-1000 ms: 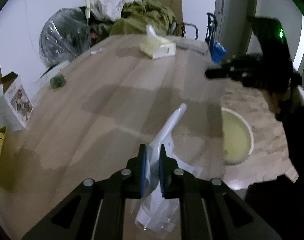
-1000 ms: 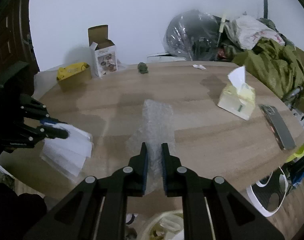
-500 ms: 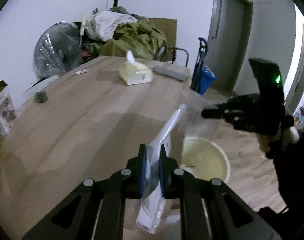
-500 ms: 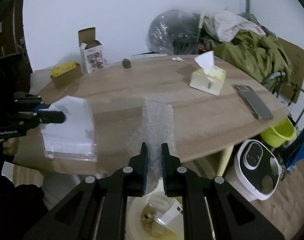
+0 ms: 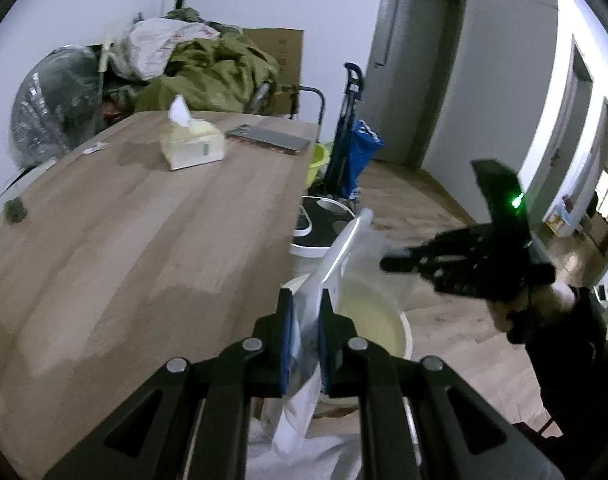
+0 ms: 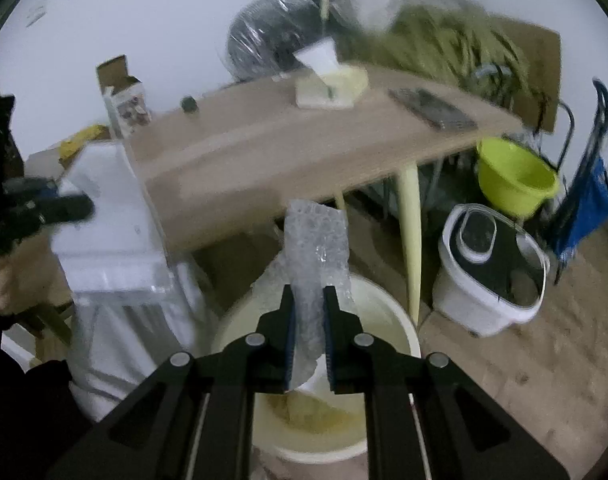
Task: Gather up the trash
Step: 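Carry bubble wrap with right gripper while left carries clear bag over cream bucket, then open right gripper over cream bucket while left releases clear bag into it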
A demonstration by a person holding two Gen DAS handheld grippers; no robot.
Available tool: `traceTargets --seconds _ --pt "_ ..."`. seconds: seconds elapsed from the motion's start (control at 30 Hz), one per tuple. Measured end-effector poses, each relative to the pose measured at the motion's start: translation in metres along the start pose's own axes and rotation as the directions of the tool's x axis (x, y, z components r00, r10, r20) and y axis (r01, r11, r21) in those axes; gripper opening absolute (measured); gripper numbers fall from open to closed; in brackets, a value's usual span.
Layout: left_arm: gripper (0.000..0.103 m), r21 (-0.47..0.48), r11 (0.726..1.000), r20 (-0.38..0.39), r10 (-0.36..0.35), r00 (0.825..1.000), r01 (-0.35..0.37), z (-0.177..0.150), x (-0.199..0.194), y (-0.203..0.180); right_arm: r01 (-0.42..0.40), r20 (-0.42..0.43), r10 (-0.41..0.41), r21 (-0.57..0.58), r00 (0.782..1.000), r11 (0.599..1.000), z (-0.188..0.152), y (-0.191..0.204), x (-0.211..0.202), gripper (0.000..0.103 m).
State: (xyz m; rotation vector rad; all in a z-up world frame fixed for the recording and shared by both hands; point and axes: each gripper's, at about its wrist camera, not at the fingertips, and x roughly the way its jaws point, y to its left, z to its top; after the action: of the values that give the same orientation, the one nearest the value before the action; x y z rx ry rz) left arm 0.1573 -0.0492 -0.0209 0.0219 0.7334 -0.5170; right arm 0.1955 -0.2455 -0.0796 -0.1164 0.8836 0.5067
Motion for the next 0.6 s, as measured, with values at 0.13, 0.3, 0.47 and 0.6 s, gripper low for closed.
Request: traceTargets --seconds 0.13,0.3,0.47,0.6 --pt "0.010 0.031 0.999 -0.016 -0.026 1.000 0.026 0.003 0.015 -0.015 0.008 -0.066 -0.007 0.019 0.998 1.000 -0.022 -0.006 0.014 0.012" --pt "0.010 0.057 0.997 -0.049 -0.043 0.998 0.045 0.004 0.036 -0.028 0.015 -0.118 -0.010 0.042 0.993 0.999 -0.044 -0.013 0.027 0.032" --pt "0.010 0.058 0.997 -0.081 -0.048 0.996 0.053 0.005 0.062 -0.035 0.021 -0.125 -0.010 0.092 0.992 0.995 -0.061 -0.025 0.030 0.040" --pt "0.010 0.054 0.997 -0.110 -0.042 0.993 0.048 0.005 0.083 -0.039 0.037 -0.136 -0.022 0.113 0.990 0.993 -0.072 -0.032 0.028 0.040"
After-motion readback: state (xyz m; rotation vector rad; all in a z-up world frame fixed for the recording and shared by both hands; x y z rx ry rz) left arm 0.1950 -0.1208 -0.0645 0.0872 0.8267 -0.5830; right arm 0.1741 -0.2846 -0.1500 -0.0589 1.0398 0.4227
